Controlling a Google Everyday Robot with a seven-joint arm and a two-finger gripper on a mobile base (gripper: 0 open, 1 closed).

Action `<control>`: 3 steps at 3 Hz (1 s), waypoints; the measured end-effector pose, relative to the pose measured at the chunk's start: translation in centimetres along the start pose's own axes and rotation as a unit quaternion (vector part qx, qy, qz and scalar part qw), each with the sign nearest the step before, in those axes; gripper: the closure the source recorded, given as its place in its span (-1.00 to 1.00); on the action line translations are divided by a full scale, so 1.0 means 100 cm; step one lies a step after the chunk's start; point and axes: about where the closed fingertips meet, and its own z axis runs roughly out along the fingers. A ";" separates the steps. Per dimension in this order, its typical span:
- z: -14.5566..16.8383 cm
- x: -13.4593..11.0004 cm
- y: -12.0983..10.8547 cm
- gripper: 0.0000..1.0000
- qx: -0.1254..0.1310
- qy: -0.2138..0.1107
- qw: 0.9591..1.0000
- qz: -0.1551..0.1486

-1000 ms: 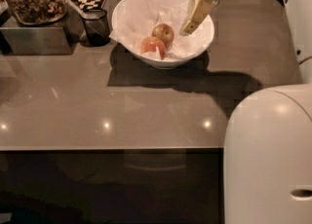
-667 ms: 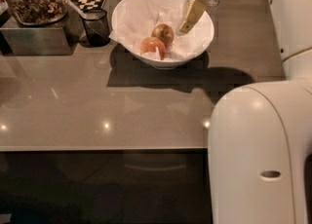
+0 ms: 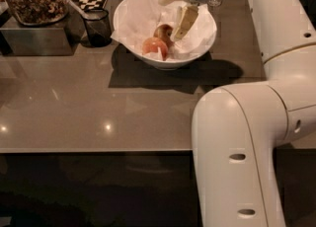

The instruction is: Pick apple from white bowl

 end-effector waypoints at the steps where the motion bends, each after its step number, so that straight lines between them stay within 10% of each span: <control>1: 0.022 0.006 -0.004 -0.54 -0.012 0.001 1.000 -0.005; 3: 0.055 0.023 -0.005 -0.56 -0.037 0.015 0.999 -0.010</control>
Offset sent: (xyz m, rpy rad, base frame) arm 0.0137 -0.0261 -0.0334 -0.1741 0.2390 0.1659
